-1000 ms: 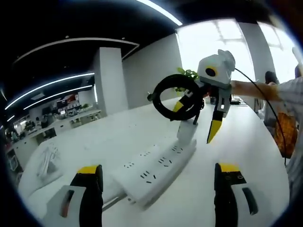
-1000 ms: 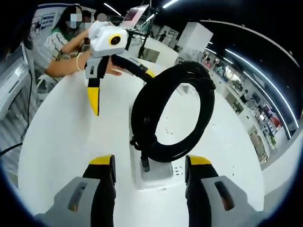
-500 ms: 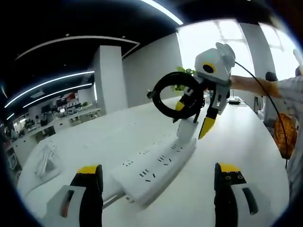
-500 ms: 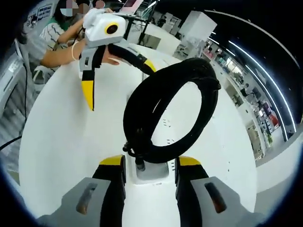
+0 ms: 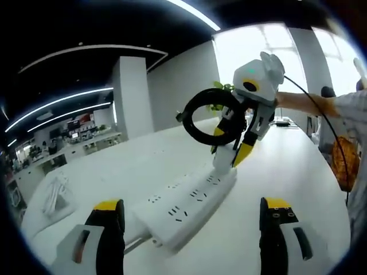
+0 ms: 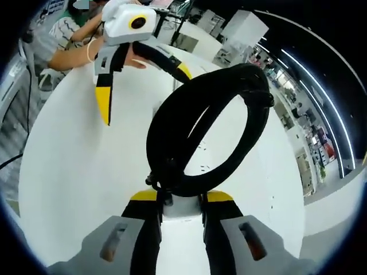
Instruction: Straighten the power strip on the desk, plug the charger into it
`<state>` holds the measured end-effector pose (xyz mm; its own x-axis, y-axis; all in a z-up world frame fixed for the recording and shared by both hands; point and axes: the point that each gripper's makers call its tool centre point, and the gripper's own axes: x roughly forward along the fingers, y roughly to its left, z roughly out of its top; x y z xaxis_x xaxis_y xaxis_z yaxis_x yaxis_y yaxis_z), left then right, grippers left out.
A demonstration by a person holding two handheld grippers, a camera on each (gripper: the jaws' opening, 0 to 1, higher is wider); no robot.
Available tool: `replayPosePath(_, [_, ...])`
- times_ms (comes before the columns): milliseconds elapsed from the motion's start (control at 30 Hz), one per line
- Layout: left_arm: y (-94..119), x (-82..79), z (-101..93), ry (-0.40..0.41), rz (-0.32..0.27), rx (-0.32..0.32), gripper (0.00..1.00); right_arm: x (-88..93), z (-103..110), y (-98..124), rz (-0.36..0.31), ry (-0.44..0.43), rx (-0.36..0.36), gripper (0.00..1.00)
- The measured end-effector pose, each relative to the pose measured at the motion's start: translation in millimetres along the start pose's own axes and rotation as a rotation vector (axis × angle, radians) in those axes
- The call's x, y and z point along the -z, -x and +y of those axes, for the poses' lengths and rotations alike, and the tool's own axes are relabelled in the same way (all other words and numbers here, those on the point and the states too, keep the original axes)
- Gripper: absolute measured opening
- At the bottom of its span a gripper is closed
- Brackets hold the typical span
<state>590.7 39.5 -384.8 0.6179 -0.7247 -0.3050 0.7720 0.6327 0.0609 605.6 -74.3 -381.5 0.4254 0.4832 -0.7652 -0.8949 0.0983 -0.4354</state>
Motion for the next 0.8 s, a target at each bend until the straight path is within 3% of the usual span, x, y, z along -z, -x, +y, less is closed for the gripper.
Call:
replayPosePath(133, [-1, 2.4, -0.3, 0.001, 0.008, 0.001, 0.99, 2.0, -2, 0, -0.020, -0.054, -0.035, 0.25])
replayPosePath(300, [-1, 3.3, -1.0, -0.006, 0.013, 0.000, 0.99, 5.3, -8, 0, -0.061, -0.187, -0.123, 0.24])
replayPosePath(433, [-1, 3.0, 0.1, -0.002, 0.011, -0.002, 0.99, 5.1, -11, -3, -0.047, -0.222, -0.168, 0.24])
replayPosePath(533, [0, 2.6, 1.0, 0.003, 0.009, -0.004, 0.99, 4.5, -8, -4, -0.018, -0.220, -0.179, 0.24])
replayPosePath(633, [-1, 3.2, 1.2, 0.006, 0.009, -0.002, 0.99, 7.3, -6, -4, 0.070, -0.210, -0.146, 0.23])
replayPosePath(733, [-3, 6.1, 1.8, 0.009, 0.020, -0.002, 0.99, 6.6, 0, -4, 0.140, -0.081, -0.089, 0.23])
replayPosePath(800, [-3, 7.8, 2.4, 0.007, 0.028, -0.004, 0.99, 6.2, 3, -5, 0.159, -0.055, -0.094, 0.23])
